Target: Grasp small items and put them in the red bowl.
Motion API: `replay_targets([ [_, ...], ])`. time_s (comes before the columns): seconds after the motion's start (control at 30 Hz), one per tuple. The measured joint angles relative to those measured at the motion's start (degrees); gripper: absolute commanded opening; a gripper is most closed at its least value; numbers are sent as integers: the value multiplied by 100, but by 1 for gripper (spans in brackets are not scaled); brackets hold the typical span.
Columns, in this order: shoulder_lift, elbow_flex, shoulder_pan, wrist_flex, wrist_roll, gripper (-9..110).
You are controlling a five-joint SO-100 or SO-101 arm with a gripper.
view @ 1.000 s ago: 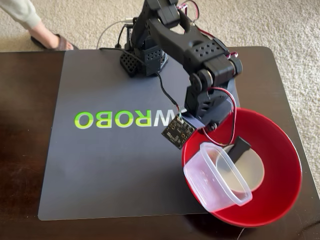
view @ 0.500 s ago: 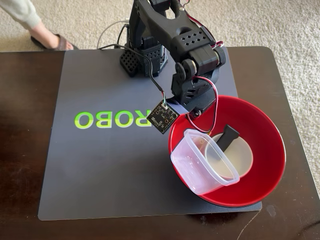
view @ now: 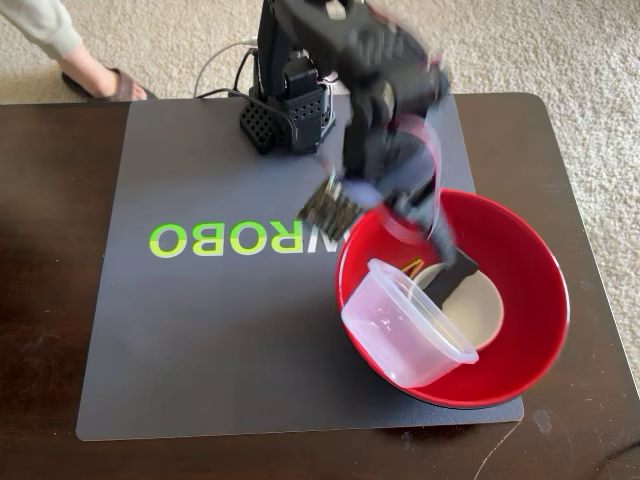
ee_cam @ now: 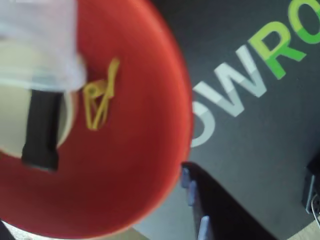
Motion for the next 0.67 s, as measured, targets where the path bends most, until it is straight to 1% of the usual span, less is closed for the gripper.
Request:
replay_targets([
  [0.1,642,185,-229,141,-97,52],
  [0.23,1459,466,-141,176,-439,49],
  [0.3,1635,571,123,176,-545,48],
  [0.47,1819,967,1661,176,-633,48],
  [0.67,1187,1239,3867,-123,149,46],
])
